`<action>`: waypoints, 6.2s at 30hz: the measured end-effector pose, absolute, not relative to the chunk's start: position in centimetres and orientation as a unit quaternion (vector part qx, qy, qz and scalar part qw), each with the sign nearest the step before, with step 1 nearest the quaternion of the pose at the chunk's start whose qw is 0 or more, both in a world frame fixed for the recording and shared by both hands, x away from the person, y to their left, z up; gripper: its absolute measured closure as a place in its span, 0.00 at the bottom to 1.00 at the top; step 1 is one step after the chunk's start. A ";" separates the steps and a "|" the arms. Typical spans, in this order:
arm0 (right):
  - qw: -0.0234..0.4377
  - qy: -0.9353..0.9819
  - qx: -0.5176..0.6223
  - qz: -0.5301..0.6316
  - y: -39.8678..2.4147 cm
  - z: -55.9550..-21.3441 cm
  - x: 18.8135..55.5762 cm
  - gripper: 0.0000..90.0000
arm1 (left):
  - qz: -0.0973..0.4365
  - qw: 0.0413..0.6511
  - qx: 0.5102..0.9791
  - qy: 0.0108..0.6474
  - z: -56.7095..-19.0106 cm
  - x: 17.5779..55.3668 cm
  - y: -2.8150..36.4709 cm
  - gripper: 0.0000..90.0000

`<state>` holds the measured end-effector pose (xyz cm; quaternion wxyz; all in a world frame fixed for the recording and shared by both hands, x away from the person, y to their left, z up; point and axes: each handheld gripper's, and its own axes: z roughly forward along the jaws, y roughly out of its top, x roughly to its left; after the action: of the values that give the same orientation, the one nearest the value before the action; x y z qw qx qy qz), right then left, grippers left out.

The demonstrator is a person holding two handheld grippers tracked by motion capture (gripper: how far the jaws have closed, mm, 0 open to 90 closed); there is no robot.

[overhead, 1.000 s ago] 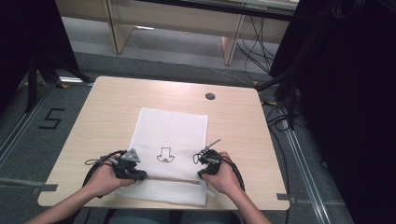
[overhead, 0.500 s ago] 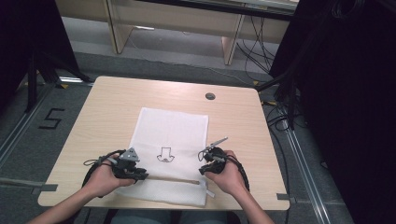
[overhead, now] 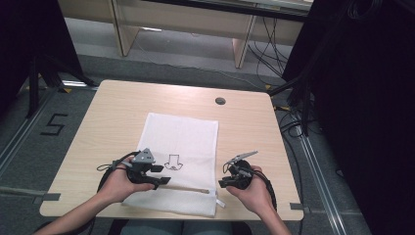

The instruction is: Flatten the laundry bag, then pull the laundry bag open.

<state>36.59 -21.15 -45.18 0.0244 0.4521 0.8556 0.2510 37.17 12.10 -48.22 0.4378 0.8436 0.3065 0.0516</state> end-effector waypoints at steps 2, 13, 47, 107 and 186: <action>0.024 0.857 0.445 0.260 -21.1 -45.3 36.4 0.84 | 0.049 0.444 0.841 0.307 -48.0 37.0 11.6 0.48; 0.018 0.877 0.423 0.229 -19.6 -45.4 36.5 1.00 | 0.047 0.429 0.859 0.273 -48.1 37.3 8.6 0.54; -0.026 0.878 0.438 0.192 -17.4 -48.2 36.9 1.00 | -0.002 0.411 0.888 0.206 -48.4 36.8 2.7 0.77; -0.031 0.877 0.439 0.192 -17.4 -48.1 36.7 1.00 | -0.029 0.402 0.890 0.211 -50.7 36.4 -0.4 0.97; -0.018 0.881 0.430 0.195 -17.5 -48.3 36.6 1.00 | -0.039 0.416 0.881 0.223 -49.0 36.3 2.7 0.98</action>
<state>36.61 -17.55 -48.26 -0.0180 0.4304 0.8810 0.1955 36.26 2.68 -49.01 0.4163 0.8805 0.2231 -0.0392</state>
